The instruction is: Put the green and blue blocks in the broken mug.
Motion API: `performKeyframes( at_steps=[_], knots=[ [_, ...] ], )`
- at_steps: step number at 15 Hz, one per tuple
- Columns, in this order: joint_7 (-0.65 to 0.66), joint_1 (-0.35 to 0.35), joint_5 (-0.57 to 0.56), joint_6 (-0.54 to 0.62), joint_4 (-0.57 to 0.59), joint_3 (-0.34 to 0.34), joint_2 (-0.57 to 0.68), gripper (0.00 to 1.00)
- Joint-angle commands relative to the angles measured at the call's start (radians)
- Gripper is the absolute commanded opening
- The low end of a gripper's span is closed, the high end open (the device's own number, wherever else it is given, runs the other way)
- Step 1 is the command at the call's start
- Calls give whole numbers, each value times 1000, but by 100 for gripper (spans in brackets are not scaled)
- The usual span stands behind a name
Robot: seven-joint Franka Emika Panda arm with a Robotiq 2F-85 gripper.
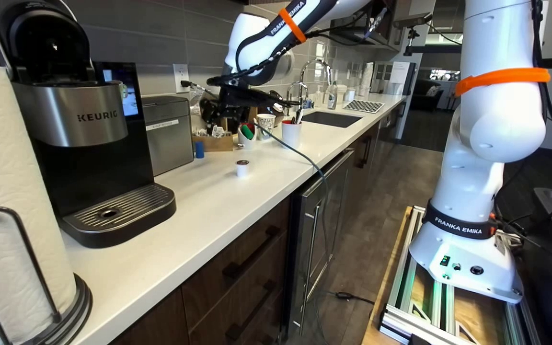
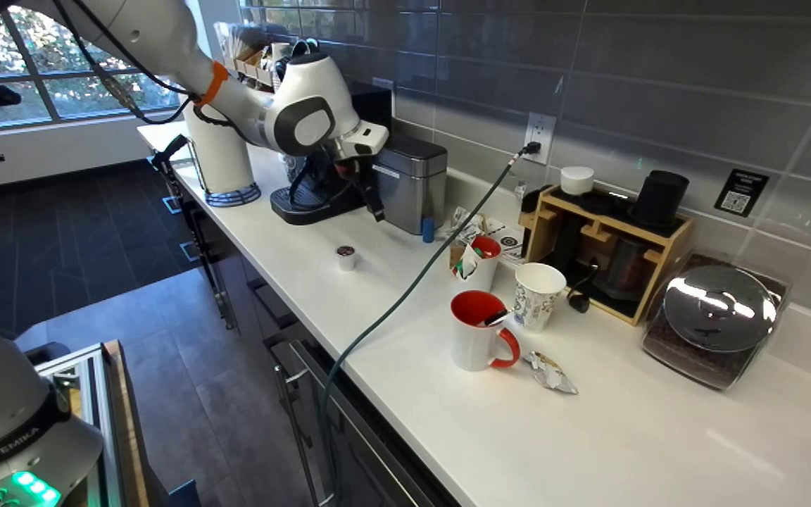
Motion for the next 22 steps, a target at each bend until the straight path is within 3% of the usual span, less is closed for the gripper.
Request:
performKeyframes(
  at_steps=[1, 6, 10, 11, 13, 16, 19, 21, 22],
  knots=[
    [-103, 18, -53, -12, 4, 9, 86, 100],
    [-112, 60, -219, 82, 109, -64, 238, 100],
    [-191, 18, -133, 91, 244, -51, 322, 100],
    [-266, -23, -82, 59, 282, -8, 341, 100],
    [-441, -191, -23, 6, 328, 182, 367, 100],
    [-667, -346, 36, -86, 409, 342, 427, 100],
    [-844, -344, 109, -204, 478, 283, 444, 100],
    [-878, -336, 137, -223, 499, 250, 442, 100],
    [-849, -312, 134, -183, 457, 226, 416, 100]
  ],
)
